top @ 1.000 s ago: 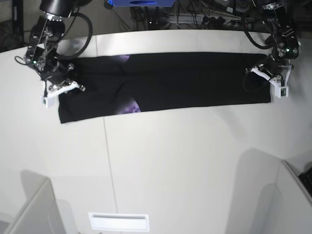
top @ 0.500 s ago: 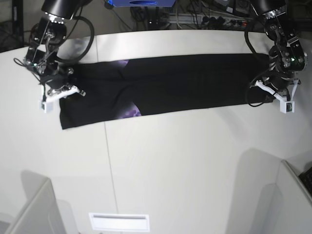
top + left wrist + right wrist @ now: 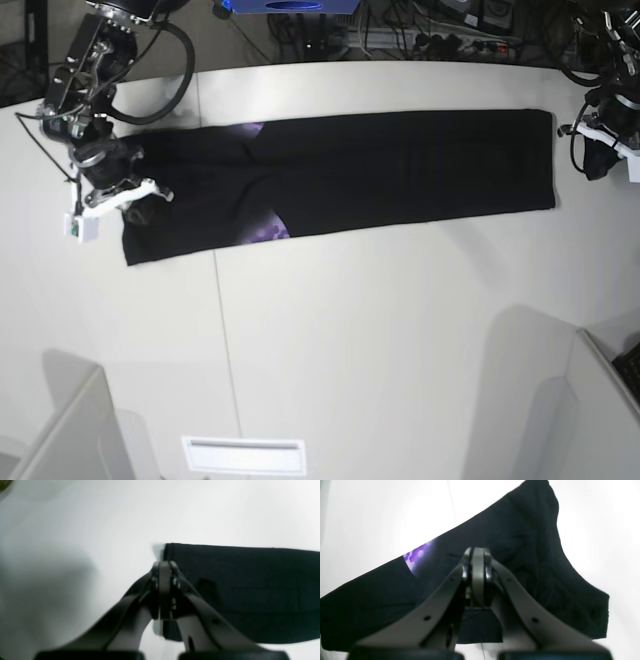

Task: Fold the T-shirt properly
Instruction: 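Release the shirt and pull the folded strip flat with both grippers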

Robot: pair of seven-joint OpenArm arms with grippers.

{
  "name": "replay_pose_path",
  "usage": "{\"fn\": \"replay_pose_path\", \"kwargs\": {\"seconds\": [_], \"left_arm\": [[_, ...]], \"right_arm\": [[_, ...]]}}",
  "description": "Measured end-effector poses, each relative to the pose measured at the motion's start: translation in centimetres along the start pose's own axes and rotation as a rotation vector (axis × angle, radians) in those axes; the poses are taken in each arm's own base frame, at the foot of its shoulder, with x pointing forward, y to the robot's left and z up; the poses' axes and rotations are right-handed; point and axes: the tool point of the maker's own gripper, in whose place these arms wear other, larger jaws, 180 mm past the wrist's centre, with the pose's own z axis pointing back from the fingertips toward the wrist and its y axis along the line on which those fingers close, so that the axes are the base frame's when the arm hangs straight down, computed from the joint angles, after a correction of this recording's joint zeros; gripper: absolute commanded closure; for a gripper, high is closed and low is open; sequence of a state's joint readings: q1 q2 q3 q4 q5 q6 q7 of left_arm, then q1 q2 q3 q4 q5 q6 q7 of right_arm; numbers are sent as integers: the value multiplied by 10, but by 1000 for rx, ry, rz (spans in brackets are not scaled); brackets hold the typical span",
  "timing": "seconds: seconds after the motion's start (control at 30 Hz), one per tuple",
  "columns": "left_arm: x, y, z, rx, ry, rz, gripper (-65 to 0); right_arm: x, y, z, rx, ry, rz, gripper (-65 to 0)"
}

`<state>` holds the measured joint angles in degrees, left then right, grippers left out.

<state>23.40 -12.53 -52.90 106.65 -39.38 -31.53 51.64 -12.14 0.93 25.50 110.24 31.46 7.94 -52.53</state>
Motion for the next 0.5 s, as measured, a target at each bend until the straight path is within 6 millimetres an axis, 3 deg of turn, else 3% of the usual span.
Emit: {"fn": "replay_pose_path", "kwargs": {"seconds": [0.1,0.2,0.27,0.37,0.5], "left_arm": [[-9,8,-1,9,10,36,-392],[-37,18,-11,17,74,108,-541],[-55,23,-16,19,117,154,-551],[-66,26,-29,9,133,221,-507],[-70,10,-42,-75,141,188,-479]], "right_arm": [[0,0,0,0,2,0,0],[-1,0,0,0,3,0,0],[-1,0,0,-1,4,0,0],[-8,-3,2,-6,17,-3,0],[-11,-3,2,-8,29,-4,0]]}}
